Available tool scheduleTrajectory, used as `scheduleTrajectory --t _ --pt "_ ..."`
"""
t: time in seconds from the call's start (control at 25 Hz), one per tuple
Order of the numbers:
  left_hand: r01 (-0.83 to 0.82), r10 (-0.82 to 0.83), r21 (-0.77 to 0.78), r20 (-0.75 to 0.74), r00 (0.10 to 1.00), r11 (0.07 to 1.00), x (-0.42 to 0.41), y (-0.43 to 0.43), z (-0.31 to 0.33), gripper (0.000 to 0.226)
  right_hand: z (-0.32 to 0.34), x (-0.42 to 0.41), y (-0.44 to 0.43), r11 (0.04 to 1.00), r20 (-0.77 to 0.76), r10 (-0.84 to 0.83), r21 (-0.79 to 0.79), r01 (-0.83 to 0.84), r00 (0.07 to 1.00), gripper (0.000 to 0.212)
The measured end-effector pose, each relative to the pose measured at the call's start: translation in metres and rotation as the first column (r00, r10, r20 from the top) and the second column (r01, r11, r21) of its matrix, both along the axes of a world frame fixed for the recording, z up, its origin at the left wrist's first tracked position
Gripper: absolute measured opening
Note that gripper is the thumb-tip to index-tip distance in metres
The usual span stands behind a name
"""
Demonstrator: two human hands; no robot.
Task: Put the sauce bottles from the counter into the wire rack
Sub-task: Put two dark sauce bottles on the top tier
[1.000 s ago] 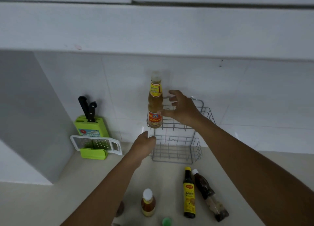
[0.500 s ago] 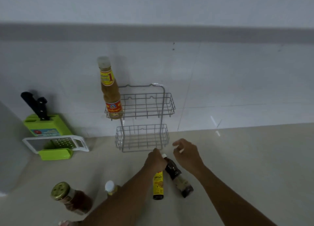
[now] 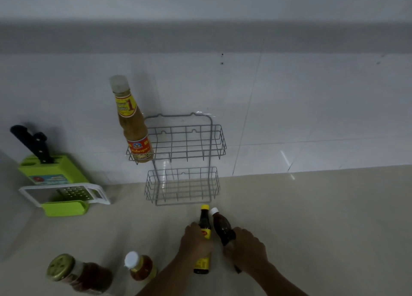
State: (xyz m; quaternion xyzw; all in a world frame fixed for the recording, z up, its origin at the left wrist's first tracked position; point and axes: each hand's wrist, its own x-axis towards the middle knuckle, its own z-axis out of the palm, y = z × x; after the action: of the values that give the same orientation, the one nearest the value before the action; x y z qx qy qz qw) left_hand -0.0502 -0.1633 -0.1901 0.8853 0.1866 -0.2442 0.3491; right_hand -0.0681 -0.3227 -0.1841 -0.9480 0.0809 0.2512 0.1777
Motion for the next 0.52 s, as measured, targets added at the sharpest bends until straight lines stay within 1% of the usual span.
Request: scheduleTrajectory --t 0.08,0.16,0.24,0.32,0.44,0.52 --pt "0.008 -0.002 -0.051 0.102 0.995 0.999 0.000 0.006 0.024 0.043 0.006 -0.003 -0.011 0.972 0.011 -0.106 0.212 0.101 0.994 0.035" --pt "0.040 -0.011 -0.115 0.243 0.970 0.993 -0.004 0.010 0.060 0.044 0.018 -0.006 -0.018 0.889 0.066 -0.230 0.420 0.182 0.971 0.022" --pt "0.069 0.011 -0.170 0.429 0.903 0.983 -0.007 0.017 0.103 0.048 0.042 -0.004 -0.021 0.779 0.121 -0.322 0.598 0.190 0.939 0.036" --pt "0.086 0.067 -0.224 0.599 0.798 0.971 -0.010 0.032 0.156 0.048 0.081 0.006 -0.015 0.686 0.219 -0.343 0.722 0.085 0.913 0.046" --pt "0.083 0.132 -0.227 0.784 0.606 0.970 0.003 0.054 0.223 0.056 0.149 0.033 0.001 0.649 0.448 -0.293 0.742 -0.168 0.845 0.051" --pt "0.057 0.198 -0.253 0.862 0.466 0.966 0.024 0.068 0.251 0.059 0.193 0.057 0.015 0.576 0.523 -0.299 0.766 -0.286 0.798 0.051"
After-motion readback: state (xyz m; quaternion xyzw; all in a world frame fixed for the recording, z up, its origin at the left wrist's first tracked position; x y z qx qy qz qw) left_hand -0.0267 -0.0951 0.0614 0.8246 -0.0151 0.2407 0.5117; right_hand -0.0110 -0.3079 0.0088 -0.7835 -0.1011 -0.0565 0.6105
